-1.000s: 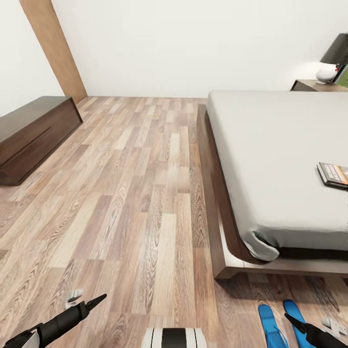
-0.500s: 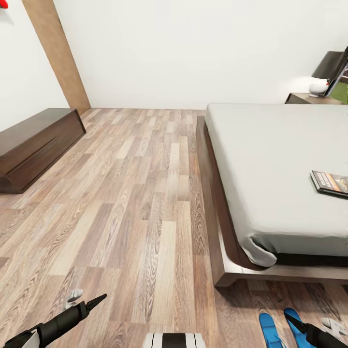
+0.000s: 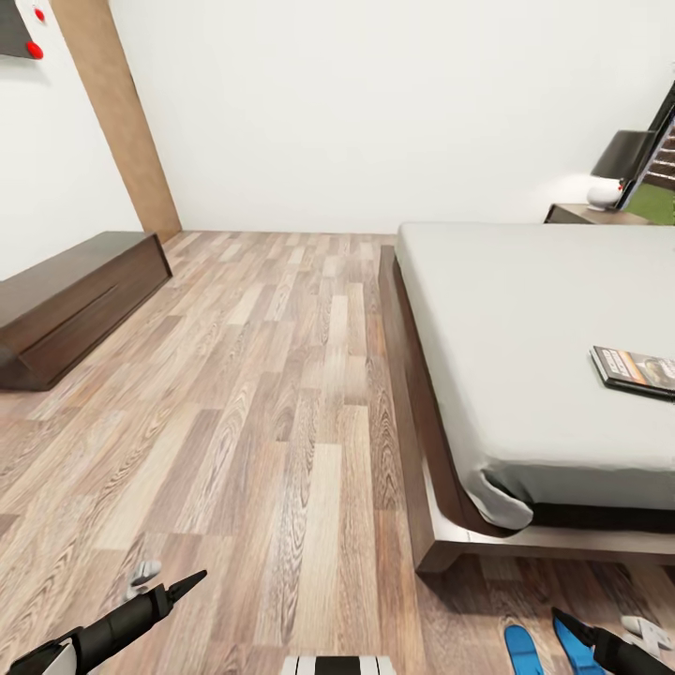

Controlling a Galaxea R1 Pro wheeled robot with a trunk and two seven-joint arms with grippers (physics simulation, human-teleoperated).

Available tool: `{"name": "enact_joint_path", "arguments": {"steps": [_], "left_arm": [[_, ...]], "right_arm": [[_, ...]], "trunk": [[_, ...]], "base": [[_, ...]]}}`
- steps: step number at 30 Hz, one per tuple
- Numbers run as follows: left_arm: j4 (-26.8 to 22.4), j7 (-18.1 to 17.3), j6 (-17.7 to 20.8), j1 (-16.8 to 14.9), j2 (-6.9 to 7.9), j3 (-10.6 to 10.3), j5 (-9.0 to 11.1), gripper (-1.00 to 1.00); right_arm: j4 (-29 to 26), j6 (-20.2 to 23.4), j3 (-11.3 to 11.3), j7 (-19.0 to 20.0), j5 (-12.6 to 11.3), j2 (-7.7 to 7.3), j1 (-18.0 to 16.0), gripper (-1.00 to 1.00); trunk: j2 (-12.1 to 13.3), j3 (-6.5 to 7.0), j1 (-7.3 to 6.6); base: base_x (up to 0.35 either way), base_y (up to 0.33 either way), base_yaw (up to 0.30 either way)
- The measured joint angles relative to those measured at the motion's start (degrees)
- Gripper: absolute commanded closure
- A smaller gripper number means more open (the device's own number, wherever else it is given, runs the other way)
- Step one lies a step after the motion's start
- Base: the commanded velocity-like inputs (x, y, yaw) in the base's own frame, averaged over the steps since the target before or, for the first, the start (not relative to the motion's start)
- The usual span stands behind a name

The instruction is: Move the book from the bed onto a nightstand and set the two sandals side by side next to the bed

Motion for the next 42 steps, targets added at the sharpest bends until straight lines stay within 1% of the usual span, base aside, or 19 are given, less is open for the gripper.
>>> {"name": "enact_joint_path", "arguments": {"steps": [18, 25, 42], "left_arm": [[0.02, -0.05, 0.04, 0.00, 0.00, 0.07, 0.00, -1.00], [0.00, -0.03, 0.03, 0.00, 0.00, 0.05, 0.00, -1.00], [0.00, -0.02, 0.00, 0.00, 0.00, 0.02, 0.00, -1.00]], "right_arm": [[0.07, 0.01, 0.00, -0.08, 0.00, 0.01, 0.00, -1.00], [1.33, -0.04, -0.02, -0.07, 0.01, -0.02, 0.00, -1.00], [1.50, -0.04, -0.03, -0.07, 0.01, -0.01, 0.00, -1.00]], "trunk": [[0.24, 3.99, -0.46], [0.34, 5.54, -0.64], [0.56, 9.31, -1.08]], "base": [[0.000, 0.000, 0.000], [0.000, 0.000, 0.000], [0.000, 0.000, 0.000]]}}
